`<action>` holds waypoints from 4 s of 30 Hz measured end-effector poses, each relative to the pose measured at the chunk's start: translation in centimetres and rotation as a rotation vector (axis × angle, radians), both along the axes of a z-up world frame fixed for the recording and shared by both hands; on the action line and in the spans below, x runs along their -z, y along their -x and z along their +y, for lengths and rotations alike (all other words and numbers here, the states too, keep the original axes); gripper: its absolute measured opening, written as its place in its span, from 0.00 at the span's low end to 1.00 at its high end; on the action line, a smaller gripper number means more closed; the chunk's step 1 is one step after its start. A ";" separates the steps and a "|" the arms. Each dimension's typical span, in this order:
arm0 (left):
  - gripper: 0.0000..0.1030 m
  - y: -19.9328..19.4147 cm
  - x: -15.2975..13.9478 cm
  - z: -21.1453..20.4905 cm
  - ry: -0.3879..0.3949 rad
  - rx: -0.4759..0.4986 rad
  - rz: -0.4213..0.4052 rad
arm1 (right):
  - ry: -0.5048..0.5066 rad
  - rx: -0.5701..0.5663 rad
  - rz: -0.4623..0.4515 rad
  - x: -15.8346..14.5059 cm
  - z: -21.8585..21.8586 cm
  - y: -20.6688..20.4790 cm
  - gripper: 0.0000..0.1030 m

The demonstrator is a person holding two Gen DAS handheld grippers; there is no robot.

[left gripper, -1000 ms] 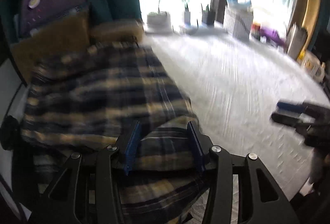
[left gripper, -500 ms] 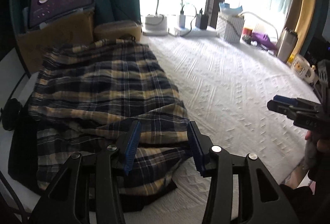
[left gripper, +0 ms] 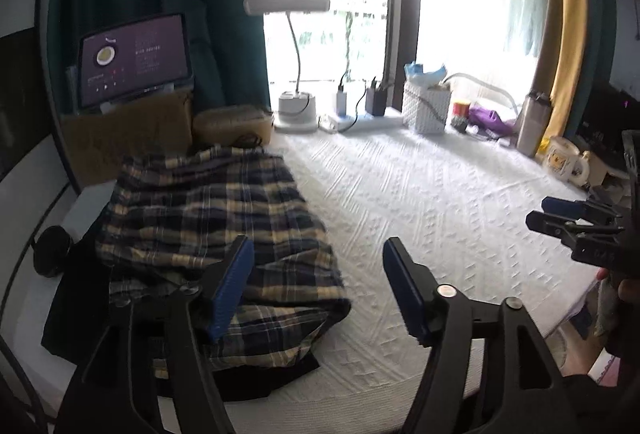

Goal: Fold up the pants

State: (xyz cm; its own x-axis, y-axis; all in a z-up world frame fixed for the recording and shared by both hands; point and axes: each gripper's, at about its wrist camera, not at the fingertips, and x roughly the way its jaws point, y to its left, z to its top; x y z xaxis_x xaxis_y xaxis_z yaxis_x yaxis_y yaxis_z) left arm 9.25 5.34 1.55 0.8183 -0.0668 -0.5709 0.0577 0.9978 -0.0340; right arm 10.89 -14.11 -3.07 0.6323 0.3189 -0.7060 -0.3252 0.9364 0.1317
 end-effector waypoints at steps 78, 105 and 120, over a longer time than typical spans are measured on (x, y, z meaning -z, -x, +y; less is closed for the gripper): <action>0.99 11.5 -10.6 0.5 -0.055 -0.190 -0.432 | 0.020 0.114 -0.450 -17.0 -0.6 11.8 1.00; 0.99 11.5 -10.6 -0.2 -0.048 -0.170 -0.430 | 0.022 0.120 -0.442 -16.6 -0.9 11.7 1.00; 0.99 11.6 -10.6 -0.6 -0.051 -0.166 -0.431 | 0.022 0.119 -0.441 -16.6 -1.0 11.7 1.00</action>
State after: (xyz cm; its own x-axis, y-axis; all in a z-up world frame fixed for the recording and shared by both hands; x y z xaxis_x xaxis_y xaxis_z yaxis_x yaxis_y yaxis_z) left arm -2.35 4.73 12.17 0.9789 0.1043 -0.1758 -0.1047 0.9945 0.0070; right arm -0.82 -15.08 13.49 0.9056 0.2133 -0.3667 -0.2353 0.9718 -0.0159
